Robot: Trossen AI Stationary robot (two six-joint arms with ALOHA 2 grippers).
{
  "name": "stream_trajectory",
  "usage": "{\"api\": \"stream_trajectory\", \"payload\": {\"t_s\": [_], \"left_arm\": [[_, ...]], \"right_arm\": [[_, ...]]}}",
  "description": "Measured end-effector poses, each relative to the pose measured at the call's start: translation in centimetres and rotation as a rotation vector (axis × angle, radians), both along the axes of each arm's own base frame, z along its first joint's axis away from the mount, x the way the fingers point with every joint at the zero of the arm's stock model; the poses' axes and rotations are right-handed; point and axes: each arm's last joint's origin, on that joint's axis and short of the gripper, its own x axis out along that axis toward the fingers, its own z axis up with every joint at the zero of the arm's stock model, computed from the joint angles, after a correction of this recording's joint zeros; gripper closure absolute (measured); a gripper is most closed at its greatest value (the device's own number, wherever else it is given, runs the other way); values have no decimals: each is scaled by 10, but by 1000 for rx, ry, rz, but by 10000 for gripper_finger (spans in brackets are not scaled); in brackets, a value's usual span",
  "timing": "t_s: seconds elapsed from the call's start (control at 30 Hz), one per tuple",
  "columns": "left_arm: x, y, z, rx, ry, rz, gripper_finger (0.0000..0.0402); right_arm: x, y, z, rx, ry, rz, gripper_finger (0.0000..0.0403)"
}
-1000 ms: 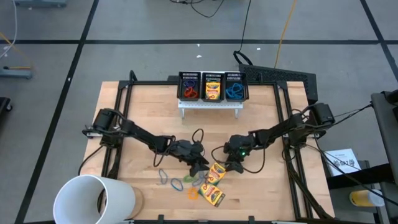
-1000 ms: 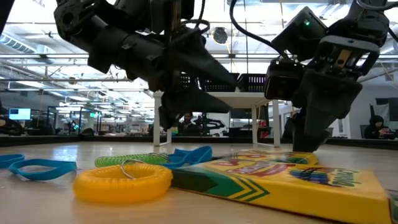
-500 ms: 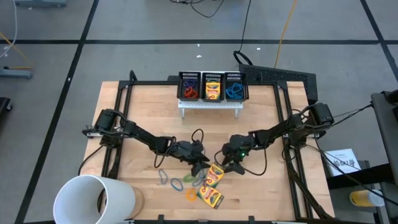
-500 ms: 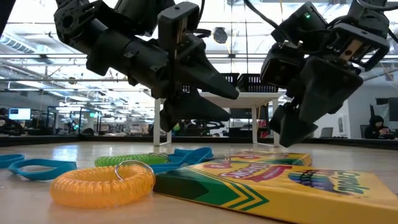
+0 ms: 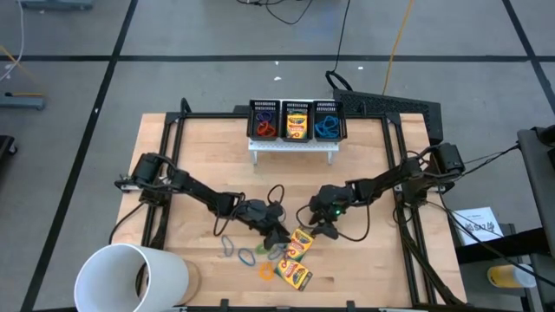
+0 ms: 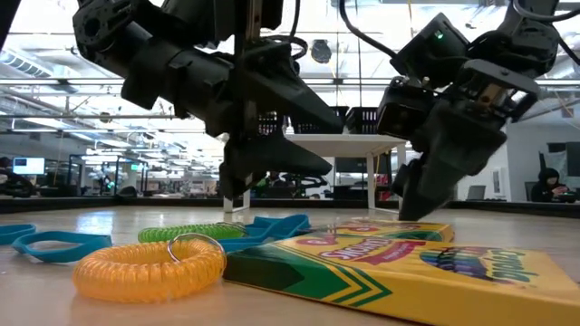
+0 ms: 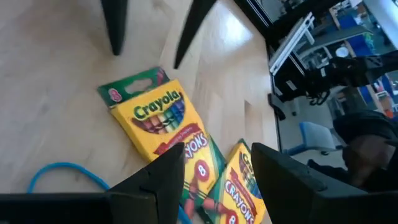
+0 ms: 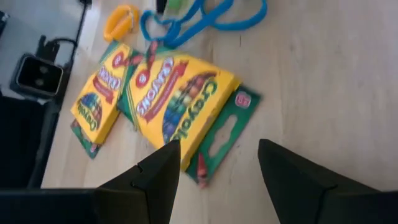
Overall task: Pick & Place Office Desk Supplies
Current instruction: Put the crayon box into the middle black bin on the shelf
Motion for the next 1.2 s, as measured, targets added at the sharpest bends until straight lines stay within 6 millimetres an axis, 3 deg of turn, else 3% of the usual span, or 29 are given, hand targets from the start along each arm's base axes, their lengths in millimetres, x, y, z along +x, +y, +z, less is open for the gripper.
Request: {"api": "stream_trajectory", "payload": {"t_s": [0.13, 0.33, 0.67, 0.8, 0.93, 1.2], "left_arm": [[10, -8, 13, 37, -32, -28, 211], [20, -8, 21, 119, 60, -84, 211], [25, -12, 29, 486, -184, -145, 211], [27, -4, 38, 566, -246, -119, 211], [26, 5, 60, 587, -312, -44, 211], [24, 20, 78, 610, -339, -4, 211]], "right_arm": [[1, -4, 0, -1, -6, -11, 195], [2, -9, 1, -18, -24, -8, 195], [6, -2, 17, -89, -235, 123, 195], [4, 12, 15, -256, -308, 204, 195], [1, 22, 8, -457, -346, 278, 195], [5, 30, 14, -531, -485, 342, 183]]}}
